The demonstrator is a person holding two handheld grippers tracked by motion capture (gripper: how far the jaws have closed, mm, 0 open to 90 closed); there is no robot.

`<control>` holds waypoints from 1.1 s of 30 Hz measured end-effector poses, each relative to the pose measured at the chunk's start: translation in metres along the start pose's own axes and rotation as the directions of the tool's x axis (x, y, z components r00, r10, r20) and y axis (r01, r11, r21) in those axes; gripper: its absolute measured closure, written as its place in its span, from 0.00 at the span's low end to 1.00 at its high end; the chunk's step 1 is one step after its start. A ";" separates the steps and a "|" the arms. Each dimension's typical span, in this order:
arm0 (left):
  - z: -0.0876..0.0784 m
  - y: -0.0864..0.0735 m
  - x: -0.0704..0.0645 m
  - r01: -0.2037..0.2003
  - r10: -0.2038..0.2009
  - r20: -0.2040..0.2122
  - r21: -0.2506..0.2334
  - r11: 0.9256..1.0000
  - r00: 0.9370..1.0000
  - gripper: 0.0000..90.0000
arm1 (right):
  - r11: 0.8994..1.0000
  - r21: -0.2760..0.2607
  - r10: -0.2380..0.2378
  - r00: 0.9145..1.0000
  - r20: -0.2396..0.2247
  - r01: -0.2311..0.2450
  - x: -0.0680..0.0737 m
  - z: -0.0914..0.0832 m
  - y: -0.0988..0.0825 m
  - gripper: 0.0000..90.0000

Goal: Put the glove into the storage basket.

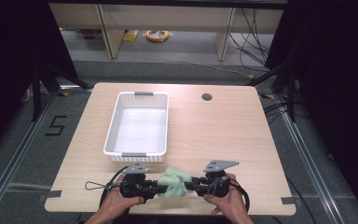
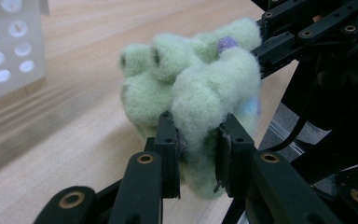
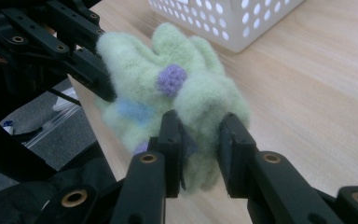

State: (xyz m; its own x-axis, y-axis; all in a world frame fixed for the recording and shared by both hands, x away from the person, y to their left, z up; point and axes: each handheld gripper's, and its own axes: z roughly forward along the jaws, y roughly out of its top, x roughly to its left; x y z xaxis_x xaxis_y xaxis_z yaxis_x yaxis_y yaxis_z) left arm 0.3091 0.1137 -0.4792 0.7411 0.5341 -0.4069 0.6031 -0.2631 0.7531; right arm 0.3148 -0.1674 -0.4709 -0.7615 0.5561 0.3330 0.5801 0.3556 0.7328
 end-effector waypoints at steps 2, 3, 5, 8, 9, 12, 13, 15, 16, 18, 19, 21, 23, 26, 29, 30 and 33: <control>-0.006 0.005 -0.001 -0.014 0.014 0.003 0.002 1.000 1.000 0.80 | 1.000 -0.002 0.013 1.000 -0.005 -0.013 0.005 -0.004 0.006 0.81; -0.006 0.005 -0.001 -0.014 0.014 0.003 0.002 1.000 1.000 0.80 | 1.000 -0.011 -0.010 1.000 0.000 0.010 0.004 -0.004 0.007 0.81; -0.009 0.008 -0.002 -0.017 0.017 -0.008 -0.013 1.000 1.000 0.80 | 1.000 -0.003 -0.008 1.000 0.015 0.008 0.005 -0.006 0.010 0.81; -0.016 0.014 0.000 -0.023 0.023 -0.001 -0.006 1.000 1.000 0.80 | 1.000 -0.016 -0.019 1.000 0.019 0.019 0.006 -0.006 0.017 0.81; -0.016 0.014 0.000 -0.023 0.023 -0.001 -0.006 1.000 1.000 0.80 | 1.000 -0.016 -0.019 1.000 0.019 0.019 0.006 -0.006 0.017 0.81; -0.021 0.020 0.003 -0.023 0.023 -0.014 -0.006 1.000 1.000 0.81 | 1.000 -0.023 0.003 1.000 -0.013 -0.003 0.008 -0.004 0.023 0.81; -0.023 0.023 0.004 -0.021 0.021 -0.006 -0.004 1.000 1.000 0.80 | 1.000 -0.028 -0.007 1.000 -0.007 0.007 0.007 -0.003 0.026 0.81; -0.026 0.027 0.003 -0.014 0.014 -0.022 -0.014 1.000 1.000 0.80 | 0.999 -0.037 -0.022 1.000 -0.005 0.022 0.007 -0.002 0.031 0.81; -0.029 0.030 0.004 -0.019 0.019 -0.024 -0.012 1.000 1.000 0.80 | 0.999 -0.037 -0.013 1.000 0.014 0.013 0.008 -0.003 0.034 0.81; -0.032 0.035 0.006 -0.021 0.021 -0.017 -0.014 1.000 1.000 0.80 | 0.999 -0.040 -0.018 1.000 0.005 0.018 0.009 -0.002 0.044 0.81; -0.034 0.038 0.007 -0.018 0.018 -0.023 -0.010 1.000 1.000 0.80 | 0.999 -0.040 -0.018 1.000 0.005 0.018 0.009 -0.002 0.044 0.81; -0.038 0.042 0.008 -0.011 0.011 -0.034 -0.008 1.000 0.999 0.80 | 0.999 -0.041 -0.017 1.000 0.005 0.018 0.011 -0.003 0.050 0.81; -0.041 0.047 0.011 -0.025 0.024 -0.027 -0.008 1.000 0.999 0.80 | 0.999 -0.041 -0.025 1.000 0.018 0.026 0.012 -0.003 0.057 0.81; -0.046 0.054 0.014 -0.018 0.018 -0.033 -0.005 1.000 0.999 0.80 | 0.998 -0.043 -0.043 0.999 0.011 0.043 0.012 -0.002 0.068 0.81; -0.049 0.058 0.017 -0.005 0.004 -0.034 -0.010 1.000 0.999 0.80 | 0.998 -0.045 -0.048 0.999 0.015 0.049 0.011 -0.001 0.072 0.81; -0.051 0.060 0.019 -0.009 0.008 -0.032 -0.006 1.000 0.999 0.80 | 0.998 -0.044 -0.046 0.999 0.008 0.046 0.011 0.000 0.075 0.81; -0.054 0.064 0.021 -0.001 0.001 -0.052 -0.011 1.000 0.999 0.80 | 0.998 -0.037 -0.047 0.999 0.009 0.047 0.012 0.002 0.084 0.81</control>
State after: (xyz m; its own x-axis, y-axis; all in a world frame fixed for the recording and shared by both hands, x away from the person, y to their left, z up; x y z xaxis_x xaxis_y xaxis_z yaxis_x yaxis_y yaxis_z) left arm 0.3470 0.1515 -0.4114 0.7251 0.5749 -0.3791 0.5988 -0.2546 0.7593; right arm 0.3548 -0.1299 -0.4069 -0.7853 0.5454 0.2930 0.5325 0.3536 0.7690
